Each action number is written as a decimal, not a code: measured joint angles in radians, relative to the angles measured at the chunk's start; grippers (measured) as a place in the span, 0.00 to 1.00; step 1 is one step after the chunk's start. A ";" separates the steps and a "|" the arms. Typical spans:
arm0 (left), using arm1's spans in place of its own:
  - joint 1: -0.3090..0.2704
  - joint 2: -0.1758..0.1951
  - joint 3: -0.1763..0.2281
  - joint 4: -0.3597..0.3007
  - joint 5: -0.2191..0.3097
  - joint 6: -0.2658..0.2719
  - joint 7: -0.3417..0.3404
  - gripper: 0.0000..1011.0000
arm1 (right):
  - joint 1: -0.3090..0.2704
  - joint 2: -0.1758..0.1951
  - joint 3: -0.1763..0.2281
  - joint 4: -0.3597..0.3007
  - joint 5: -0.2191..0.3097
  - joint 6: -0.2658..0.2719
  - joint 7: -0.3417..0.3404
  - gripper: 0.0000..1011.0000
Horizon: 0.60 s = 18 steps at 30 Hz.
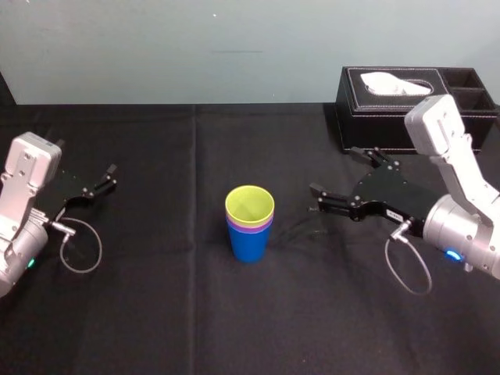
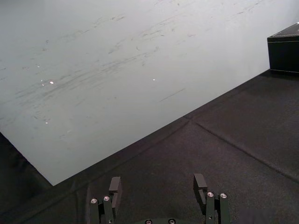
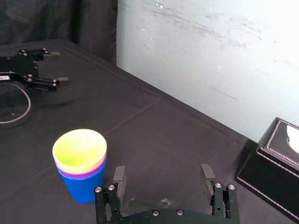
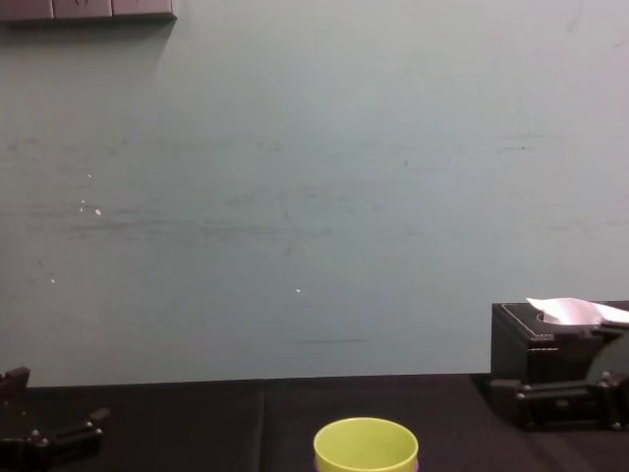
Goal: Stack the three plastic cups sequentially using one hand.
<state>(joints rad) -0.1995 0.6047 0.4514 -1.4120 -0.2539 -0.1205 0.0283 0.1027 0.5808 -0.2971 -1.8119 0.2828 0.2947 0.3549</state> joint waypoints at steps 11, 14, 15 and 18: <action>0.000 0.000 0.000 0.000 0.000 0.000 0.000 1.00 | -0.028 -0.021 0.028 0.043 -0.001 0.002 -0.010 0.99; 0.000 0.000 0.000 0.000 0.000 0.000 0.000 1.00 | -0.032 -0.031 0.034 0.056 0.000 0.004 -0.014 0.99; 0.000 0.000 0.000 0.000 0.000 0.000 0.000 1.00 | -0.033 -0.034 0.036 0.059 0.000 0.005 -0.015 0.99; 0.000 0.000 0.000 0.000 0.000 0.000 0.000 1.00 | -0.037 -0.044 0.043 0.069 0.002 0.006 -0.022 0.99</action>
<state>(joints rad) -0.1996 0.6047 0.4514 -1.4120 -0.2539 -0.1205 0.0283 0.0655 0.5370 -0.2540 -1.7429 0.2851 0.3011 0.3330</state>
